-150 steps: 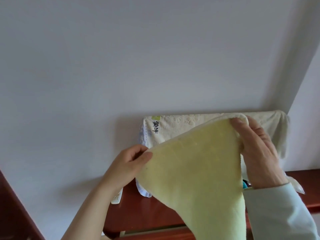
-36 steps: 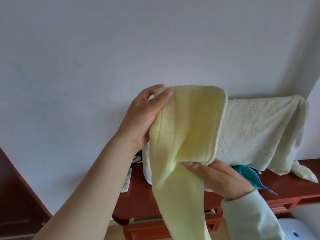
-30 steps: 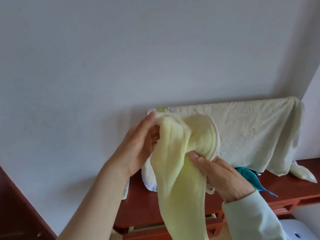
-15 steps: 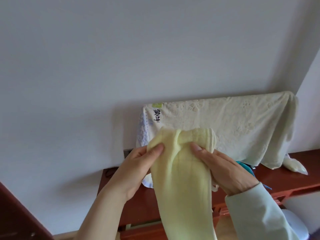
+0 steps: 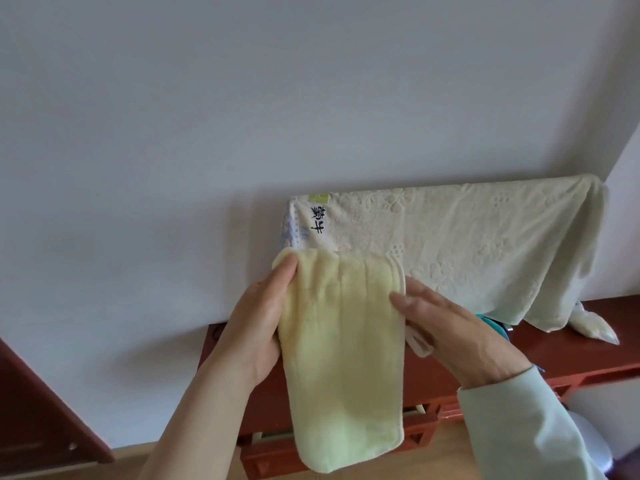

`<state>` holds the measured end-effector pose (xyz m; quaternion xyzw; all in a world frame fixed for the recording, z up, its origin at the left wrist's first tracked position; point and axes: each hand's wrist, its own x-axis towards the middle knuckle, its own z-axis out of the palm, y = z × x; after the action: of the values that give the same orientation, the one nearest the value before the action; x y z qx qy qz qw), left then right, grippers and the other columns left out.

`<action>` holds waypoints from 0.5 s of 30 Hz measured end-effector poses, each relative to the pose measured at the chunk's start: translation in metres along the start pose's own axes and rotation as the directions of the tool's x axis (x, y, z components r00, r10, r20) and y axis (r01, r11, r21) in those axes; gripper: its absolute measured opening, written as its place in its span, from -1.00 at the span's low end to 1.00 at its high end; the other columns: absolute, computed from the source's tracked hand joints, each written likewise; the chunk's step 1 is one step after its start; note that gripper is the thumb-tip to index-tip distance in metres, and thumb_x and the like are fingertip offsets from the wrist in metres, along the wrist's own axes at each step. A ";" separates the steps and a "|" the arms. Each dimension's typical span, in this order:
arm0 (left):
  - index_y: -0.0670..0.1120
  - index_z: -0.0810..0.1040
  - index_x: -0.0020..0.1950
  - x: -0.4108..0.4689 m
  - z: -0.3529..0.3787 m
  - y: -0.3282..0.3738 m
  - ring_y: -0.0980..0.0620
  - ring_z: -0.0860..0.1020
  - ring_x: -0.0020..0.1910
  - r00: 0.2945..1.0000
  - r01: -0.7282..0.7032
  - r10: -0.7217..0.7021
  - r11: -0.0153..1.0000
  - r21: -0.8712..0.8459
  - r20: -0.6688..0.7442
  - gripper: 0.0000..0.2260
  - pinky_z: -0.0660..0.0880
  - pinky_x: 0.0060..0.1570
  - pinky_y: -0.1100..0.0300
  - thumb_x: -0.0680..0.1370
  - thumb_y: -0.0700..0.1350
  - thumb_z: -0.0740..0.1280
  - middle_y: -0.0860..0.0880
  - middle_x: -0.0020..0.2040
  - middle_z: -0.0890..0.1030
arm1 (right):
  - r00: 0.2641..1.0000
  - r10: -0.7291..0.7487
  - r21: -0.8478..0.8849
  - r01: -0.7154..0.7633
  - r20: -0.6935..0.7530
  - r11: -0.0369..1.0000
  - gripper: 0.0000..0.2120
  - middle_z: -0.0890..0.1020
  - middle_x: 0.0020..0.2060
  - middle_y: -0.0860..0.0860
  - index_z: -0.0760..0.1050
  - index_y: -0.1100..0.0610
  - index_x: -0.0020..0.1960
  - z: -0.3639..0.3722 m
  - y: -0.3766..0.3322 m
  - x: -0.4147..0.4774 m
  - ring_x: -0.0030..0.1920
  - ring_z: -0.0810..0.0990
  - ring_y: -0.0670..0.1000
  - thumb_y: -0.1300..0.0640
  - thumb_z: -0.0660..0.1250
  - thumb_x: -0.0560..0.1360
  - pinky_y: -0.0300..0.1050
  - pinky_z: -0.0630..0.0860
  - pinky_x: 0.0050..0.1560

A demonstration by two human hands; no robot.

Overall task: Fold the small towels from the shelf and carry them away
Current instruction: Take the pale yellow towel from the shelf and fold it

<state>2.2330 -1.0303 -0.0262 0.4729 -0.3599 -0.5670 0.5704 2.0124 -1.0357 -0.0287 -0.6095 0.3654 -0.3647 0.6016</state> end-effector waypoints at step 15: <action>-0.09 0.59 0.28 -0.006 -0.025 0.011 -0.08 0.71 0.13 0.956 -0.185 0.076 0.906 0.381 0.283 -0.57 0.63 0.08 0.10 0.44 -0.12 0.56 -0.10 0.13 0.74 | 0.982 -0.135 -0.103 0.122 -0.129 0.987 -0.52 0.73 0.02 0.14 0.30 -0.10 0.42 0.001 -0.004 -0.005 0.05 0.72 0.17 0.20 0.32 0.59 -0.09 0.67 0.03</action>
<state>2.2593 -1.0223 -0.0218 0.4759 -0.5720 -0.4983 0.4450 2.0109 -1.0313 -0.0251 -0.6334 0.3822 -0.4258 0.5210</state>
